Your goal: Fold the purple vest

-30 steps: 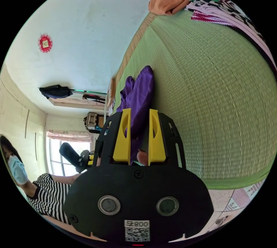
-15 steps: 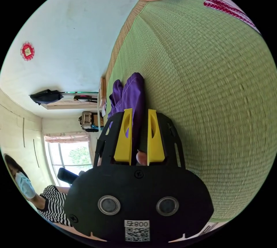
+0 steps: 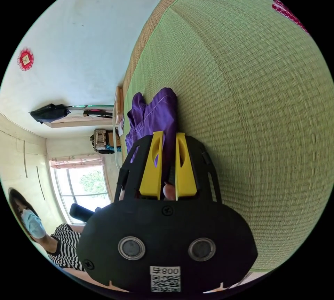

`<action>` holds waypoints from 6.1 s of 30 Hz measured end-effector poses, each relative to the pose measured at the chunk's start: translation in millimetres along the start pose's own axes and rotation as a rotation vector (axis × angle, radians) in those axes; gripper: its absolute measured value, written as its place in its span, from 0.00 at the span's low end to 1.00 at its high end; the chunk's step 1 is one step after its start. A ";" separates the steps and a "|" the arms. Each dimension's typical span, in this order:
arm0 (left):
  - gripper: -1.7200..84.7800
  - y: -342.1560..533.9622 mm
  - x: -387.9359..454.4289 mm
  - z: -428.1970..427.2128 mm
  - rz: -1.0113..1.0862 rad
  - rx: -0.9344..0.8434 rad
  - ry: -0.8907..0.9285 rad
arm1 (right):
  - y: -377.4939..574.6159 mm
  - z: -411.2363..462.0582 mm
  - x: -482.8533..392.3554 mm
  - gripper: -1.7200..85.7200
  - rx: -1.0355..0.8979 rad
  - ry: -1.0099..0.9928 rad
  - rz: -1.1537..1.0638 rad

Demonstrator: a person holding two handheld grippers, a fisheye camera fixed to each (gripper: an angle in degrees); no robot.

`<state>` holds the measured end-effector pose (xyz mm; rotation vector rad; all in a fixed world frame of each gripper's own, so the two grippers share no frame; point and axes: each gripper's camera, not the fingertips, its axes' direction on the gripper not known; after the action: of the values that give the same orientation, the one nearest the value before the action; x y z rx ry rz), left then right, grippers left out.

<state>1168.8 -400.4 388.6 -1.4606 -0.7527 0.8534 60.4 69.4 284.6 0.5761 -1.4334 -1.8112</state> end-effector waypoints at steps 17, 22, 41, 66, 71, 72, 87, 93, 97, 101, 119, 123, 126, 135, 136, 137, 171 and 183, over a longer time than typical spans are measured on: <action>0.03 95.4 -39.9 -5.0 -0.026 0.066 0.053 | -54.1 15.0 -93.8 0.03 -0.051 0.012 -0.025; 0.03 136.6 -51.4 -10.0 -0.031 0.093 0.072 | -61.2 0.6 -139.6 0.02 -0.034 0.031 -0.041; 0.03 451.2 -171.5 -102.5 -0.277 0.403 0.231 | -48.9 5.5 -454.0 0.02 0.029 0.088 -0.294; 0.03 947.4 -359.9 -51.9 -1.008 0.652 0.458 | -65.6 245.1 -763.7 0.02 -0.229 0.465 -0.414; 0.03 995.2 -367.4 -36.5 -1.071 0.664 0.506 | -77.3 258.9 -789.7 0.03 -0.267 0.492 -0.403; 0.03 1005.3 -368.2 -33.5 -1.081 0.660 0.512 | -79.6 260.6 -796.9 0.03 -0.274 0.501 -0.408; 0.04 1097.6 -364.1 -5.2 -1.134 0.593 0.551 | -104.2 240.1 -876.3 0.10 -0.378 0.474 -0.509; 0.04 1115.0 -349.2 -4.1 -1.109 0.575 0.531 | -110.7 194.4 -898.0 0.10 -0.356 0.369 -0.535; 0.04 1121.4 -336.5 -9.4 -1.080 0.556 0.494 | -112.0 166.3 -904.3 0.10 -0.350 0.299 -0.536; 0.03 1124.8 -325.7 -16.1 -1.050 0.540 0.437 | -115.4 148.2 -905.9 0.09 -0.332 0.270 -0.525; 0.03 1120.8 -320.5 -8.4 -1.042 0.498 0.402 | -124.3 139.7 -936.0 0.04 -0.430 0.402 -0.580; 0.03 1114.9 -319.9 -11.2 -1.035 0.500 0.408 | -133.5 152.0 -941.2 0.03 -0.451 0.556 -0.589; 0.03 1111.4 -315.4 -17.3 -1.027 0.503 0.394 | -136.6 152.2 -941.1 0.02 -0.447 0.621 -0.585; 0.02 1095.5 -297.3 -46.9 -0.964 0.522 0.317 | -123.9 112.0 -950.5 0.02 -0.394 0.573 -0.549; 0.02 1094.0 -296.6 -49.7 -0.959 0.526 0.305 | -117.7 105.9 -956.5 0.02 -0.394 0.578 -0.569; 0.02 1091.0 -296.0 -54.5 -0.955 0.528 0.278 | -114.1 102.0 -959.7 0.02 -0.394 0.578 -0.578; 0.02 949.0 -306.2 -75.0 -0.851 0.376 -0.012 | 261.0 -91.4 -992.8 0.11 -0.346 1.038 -0.982; 0.02 898.1 -336.0 -74.5 -0.832 0.320 -0.055 | 288.2 -98.9 -988.4 0.09 -0.330 1.072 -1.021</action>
<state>1028.6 -784.7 -481.9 -0.7241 -1.0923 0.3400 827.5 746.2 436.6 1.9343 -0.0426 -1.7971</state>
